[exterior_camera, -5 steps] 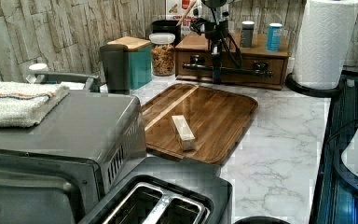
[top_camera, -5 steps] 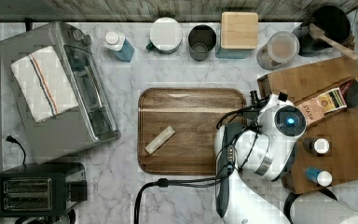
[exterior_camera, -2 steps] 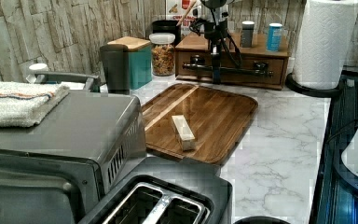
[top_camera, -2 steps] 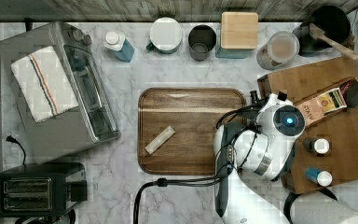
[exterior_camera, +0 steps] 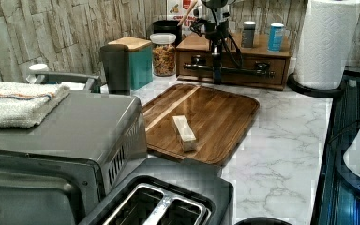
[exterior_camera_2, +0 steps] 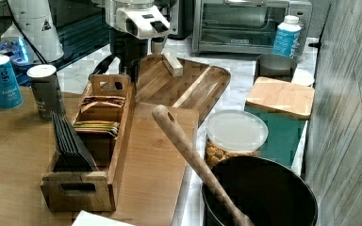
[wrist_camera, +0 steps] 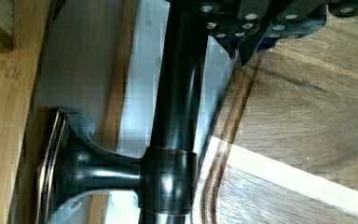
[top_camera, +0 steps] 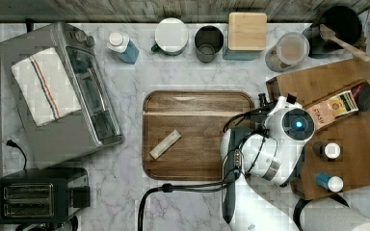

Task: Close the drawer.

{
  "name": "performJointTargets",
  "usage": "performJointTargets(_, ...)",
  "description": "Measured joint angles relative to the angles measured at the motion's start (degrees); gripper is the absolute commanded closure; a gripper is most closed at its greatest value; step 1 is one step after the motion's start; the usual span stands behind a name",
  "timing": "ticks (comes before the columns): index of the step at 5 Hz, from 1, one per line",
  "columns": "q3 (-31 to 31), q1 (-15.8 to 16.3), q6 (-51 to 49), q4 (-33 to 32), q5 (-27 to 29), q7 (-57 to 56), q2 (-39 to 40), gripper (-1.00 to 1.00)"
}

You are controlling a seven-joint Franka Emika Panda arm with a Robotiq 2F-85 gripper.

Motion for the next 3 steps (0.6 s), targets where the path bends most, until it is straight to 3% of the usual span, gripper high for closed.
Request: performJointTargets(3,0.0,0.2,-0.4,0.4,-0.5,0.0,0.3,1.00)
